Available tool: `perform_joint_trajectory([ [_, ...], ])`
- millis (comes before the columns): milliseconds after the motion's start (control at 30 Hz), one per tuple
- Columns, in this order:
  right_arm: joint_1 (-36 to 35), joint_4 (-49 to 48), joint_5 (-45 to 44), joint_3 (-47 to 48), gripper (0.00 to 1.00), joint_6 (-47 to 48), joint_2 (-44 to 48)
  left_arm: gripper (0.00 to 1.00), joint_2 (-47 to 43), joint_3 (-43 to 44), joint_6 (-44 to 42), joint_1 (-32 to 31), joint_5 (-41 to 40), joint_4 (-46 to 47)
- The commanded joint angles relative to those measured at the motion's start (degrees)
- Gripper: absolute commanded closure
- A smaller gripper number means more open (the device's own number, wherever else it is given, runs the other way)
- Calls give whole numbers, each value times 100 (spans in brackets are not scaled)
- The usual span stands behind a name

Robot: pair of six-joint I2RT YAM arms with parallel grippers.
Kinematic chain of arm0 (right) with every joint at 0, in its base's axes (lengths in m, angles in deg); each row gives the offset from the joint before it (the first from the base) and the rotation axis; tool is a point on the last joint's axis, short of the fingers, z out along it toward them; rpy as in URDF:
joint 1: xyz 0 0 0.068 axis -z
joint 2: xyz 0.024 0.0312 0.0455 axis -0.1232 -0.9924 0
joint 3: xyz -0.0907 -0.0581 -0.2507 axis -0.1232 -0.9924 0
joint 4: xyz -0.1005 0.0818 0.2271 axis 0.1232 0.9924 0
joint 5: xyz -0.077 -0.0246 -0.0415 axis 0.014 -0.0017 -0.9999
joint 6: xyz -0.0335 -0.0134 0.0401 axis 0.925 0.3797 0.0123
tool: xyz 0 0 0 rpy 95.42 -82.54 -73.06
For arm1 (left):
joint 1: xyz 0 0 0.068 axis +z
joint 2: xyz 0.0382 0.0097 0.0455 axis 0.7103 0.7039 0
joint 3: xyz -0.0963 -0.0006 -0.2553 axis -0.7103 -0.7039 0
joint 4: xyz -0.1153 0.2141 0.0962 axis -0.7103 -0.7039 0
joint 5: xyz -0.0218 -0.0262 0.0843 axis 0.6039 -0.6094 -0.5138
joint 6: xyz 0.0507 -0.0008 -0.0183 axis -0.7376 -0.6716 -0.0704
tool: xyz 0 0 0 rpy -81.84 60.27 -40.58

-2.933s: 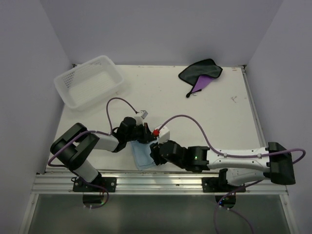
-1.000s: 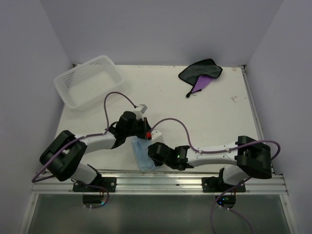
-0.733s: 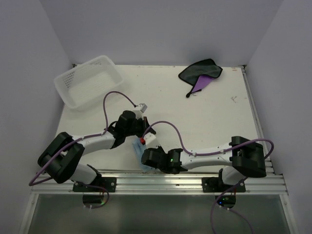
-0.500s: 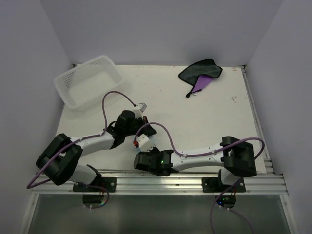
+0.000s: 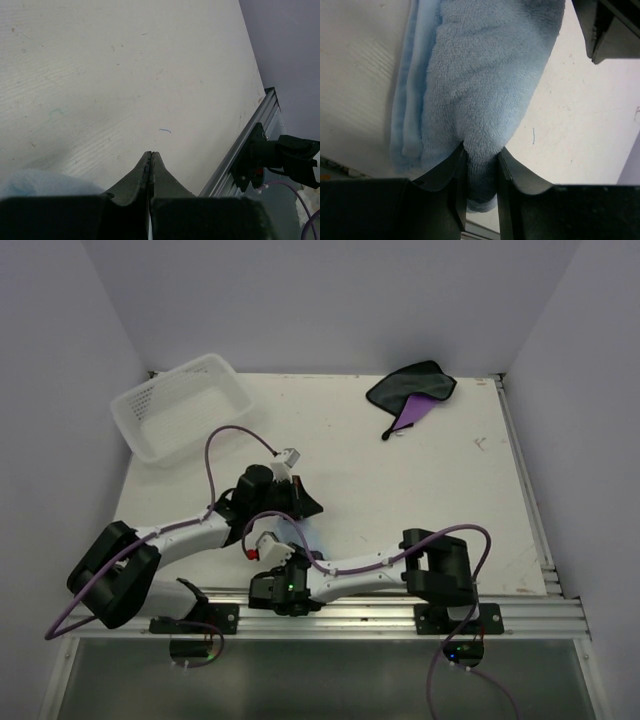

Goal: Roll the towels
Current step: Roll the towel

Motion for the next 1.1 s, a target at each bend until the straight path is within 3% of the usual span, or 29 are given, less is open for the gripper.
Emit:
perform_joint_trajectory([
  [0, -135, 754, -652, 501, 78, 53, -447, 100, -206, 130, 36, 26, 150, 99],
  [533, -355, 2046, -1303, 1460, 75, -211, -1678, 100, -276, -336, 256, -299, 116, 248],
  [800, -390, 2126, -1312, 1495, 74, -334, -1855, 100, -399, -783, 264, -335, -139, 195],
  [1067, -399, 2012, -1215, 1504, 71, -202, -1942, 100, -321, -1267, 343, -361, -183, 749],
])
